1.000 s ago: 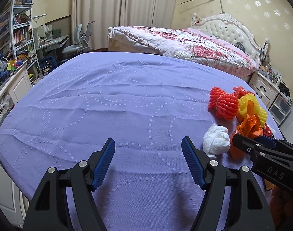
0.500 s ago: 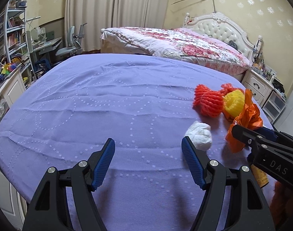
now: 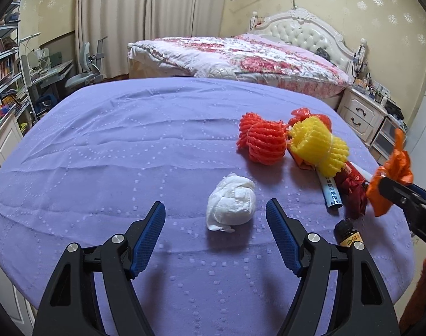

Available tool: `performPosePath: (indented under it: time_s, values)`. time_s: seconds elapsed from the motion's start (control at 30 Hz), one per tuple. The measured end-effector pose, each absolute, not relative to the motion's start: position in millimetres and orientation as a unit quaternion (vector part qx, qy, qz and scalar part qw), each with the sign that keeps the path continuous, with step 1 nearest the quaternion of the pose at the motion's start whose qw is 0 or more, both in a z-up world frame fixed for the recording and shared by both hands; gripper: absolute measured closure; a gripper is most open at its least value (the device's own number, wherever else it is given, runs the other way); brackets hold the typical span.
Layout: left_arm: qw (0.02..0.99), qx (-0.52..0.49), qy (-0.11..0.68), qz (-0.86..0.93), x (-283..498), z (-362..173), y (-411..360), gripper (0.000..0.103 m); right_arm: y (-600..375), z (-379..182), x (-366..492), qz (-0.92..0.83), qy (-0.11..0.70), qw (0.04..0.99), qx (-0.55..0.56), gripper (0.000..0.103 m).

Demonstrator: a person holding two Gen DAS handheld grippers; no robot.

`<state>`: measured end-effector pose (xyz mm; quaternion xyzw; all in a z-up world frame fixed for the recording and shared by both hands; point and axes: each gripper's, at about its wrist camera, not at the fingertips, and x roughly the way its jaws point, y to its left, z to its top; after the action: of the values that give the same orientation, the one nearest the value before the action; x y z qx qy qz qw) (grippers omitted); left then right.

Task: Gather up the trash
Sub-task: 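Grasp the orange plastic bag with the right tool while the left tool grasps the white tissue ball, then carry the bag and tissue over the black bin and open both tools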

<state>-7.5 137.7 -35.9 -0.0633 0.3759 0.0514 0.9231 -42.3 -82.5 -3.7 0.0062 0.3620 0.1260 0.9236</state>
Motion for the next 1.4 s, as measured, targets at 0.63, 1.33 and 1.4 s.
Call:
performPosePath:
  time_s: [0.63, 1.33, 1.4]
  values:
    - [0.924, -0.052, 0.377, 0.028, -1.3, -25.8, 109.6, 0.069, -133.2, -9.8, -40.7, 0.105, 0.356, 0.928, 0.036, 0.052]
    - [0.937, 0.011, 0.323, -0.130, 57.1, 6.6, -63.7, 0.069, -266.9, -18.5, -4.9, -0.039, 0.362, 0.930, 0.048, 0.052]
    - [0.935, 0.016, 0.328, -0.135, 64.5, 2.3, -74.7, 0.069, -275.2, -22.2, -0.9, -0.048, 0.365, 0.928, 0.049, 0.051]
